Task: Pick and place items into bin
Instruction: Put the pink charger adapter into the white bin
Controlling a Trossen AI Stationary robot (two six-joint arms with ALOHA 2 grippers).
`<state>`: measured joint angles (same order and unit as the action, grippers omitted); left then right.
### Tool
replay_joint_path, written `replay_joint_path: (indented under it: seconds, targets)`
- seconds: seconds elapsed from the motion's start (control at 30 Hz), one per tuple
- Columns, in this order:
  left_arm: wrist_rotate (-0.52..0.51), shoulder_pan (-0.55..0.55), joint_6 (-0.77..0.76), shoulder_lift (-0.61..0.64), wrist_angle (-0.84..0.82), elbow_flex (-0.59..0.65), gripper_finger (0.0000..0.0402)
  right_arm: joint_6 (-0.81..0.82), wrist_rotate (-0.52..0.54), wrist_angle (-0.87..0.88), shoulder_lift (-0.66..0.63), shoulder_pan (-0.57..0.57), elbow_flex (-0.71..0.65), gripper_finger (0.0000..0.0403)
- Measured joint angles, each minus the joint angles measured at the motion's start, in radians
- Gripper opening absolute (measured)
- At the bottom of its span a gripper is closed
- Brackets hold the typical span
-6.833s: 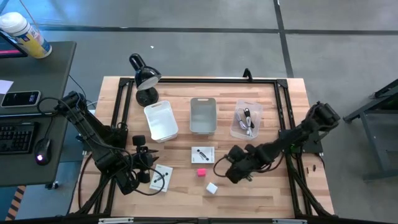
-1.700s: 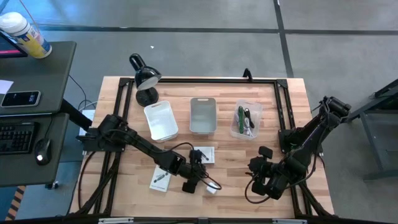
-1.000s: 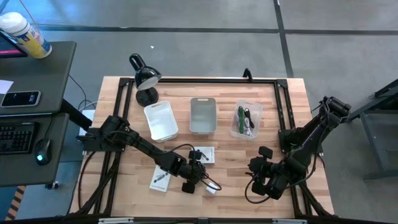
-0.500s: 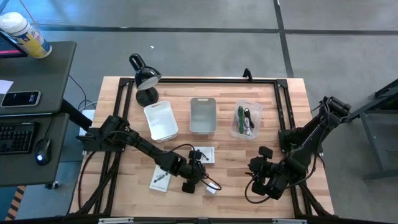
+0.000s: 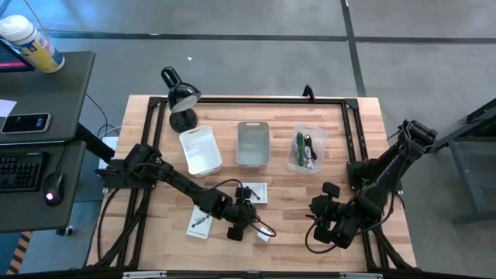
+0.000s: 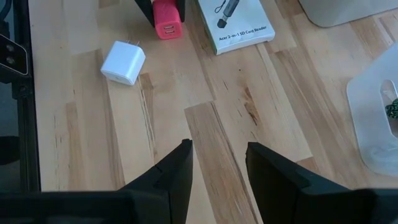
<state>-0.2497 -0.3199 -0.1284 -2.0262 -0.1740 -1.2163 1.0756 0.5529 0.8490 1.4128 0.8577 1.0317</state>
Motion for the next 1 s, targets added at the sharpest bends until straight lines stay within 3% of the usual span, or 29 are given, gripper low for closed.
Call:
replay_joint_path:
  seconds: [0.47, 0.67, 0.8, 1.0]
  targets:
    - [0.005, 0.0, 0.0, 0.003, 0.083, -0.003, 0.0157, 0.018, 0.001, 0.0, 0.0, 0.0, 0.0, 0.0139]
    - [-0.002, 0.0, 0.05, 0.004, 0.063, -0.091, 0.0157, 0.021, 0.001, 0.0, 0.0, 0.0, 0.0, 0.0139]
    - [-0.041, 0.014, 0.153, 0.004, -0.027, -0.201, 0.0158, 0.02, 0.004, 0.0, 0.0, 0.0, 0.0, 0.0139]
    - [-0.107, 0.065, 0.313, 0.004, -0.299, -0.393, 0.0155, 0.024, 0.006, 0.0, 0.0, 0.0, 0.001, 0.0139]
